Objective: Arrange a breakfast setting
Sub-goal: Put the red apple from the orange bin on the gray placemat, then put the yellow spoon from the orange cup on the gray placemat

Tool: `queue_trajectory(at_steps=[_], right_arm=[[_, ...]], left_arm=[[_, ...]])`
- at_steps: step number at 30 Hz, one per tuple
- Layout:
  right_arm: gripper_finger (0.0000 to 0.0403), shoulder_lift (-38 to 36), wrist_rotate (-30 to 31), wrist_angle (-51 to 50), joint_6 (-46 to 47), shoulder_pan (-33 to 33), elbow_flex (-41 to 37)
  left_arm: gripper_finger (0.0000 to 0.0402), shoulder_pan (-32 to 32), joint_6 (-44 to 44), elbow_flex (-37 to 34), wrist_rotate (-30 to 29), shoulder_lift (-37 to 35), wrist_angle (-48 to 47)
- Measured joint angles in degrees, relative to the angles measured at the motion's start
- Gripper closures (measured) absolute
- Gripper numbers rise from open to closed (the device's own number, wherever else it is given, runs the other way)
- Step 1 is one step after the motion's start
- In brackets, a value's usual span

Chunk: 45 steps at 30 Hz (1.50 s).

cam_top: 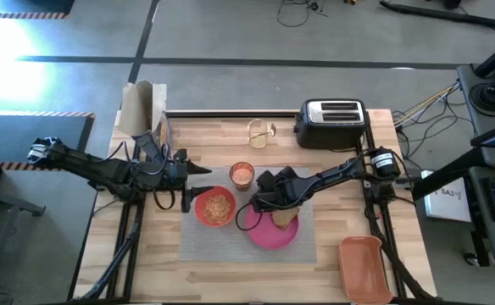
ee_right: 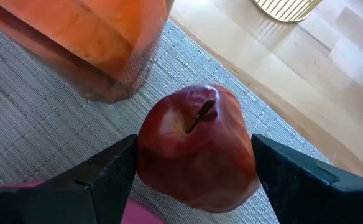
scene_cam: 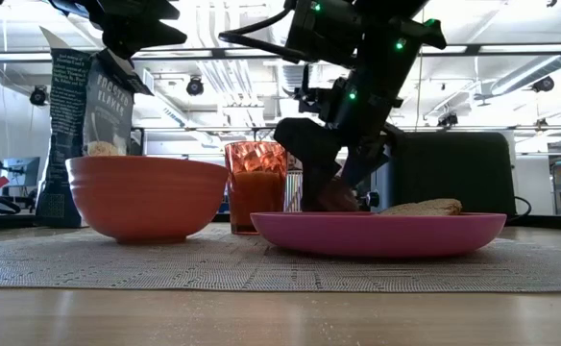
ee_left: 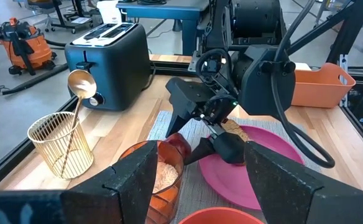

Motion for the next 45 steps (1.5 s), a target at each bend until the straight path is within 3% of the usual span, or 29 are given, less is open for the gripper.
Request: queue_trajectory(at_steps=[21, 35, 45], right_arm=[[0.0060, -0.32, 0.32, -2.44, -6.84, 0.00, 3.36], [0.0060, -0.37, 0.30, -20.48, -6.82, 0.03, 11.89], [0.0060, -0.43, 0.33, -21.78, -9.72, 0.00, 16.39]], left_arm=[[0.0178, -0.01, -0.03, 0.00, 0.02, 0.02, -0.42], [0.0178, -0.01, -0.23, 0.00, 0.23, 0.02, -0.80], [0.0178, -0.01, -3.11, 0.00, 0.26, 0.02, -0.85]])
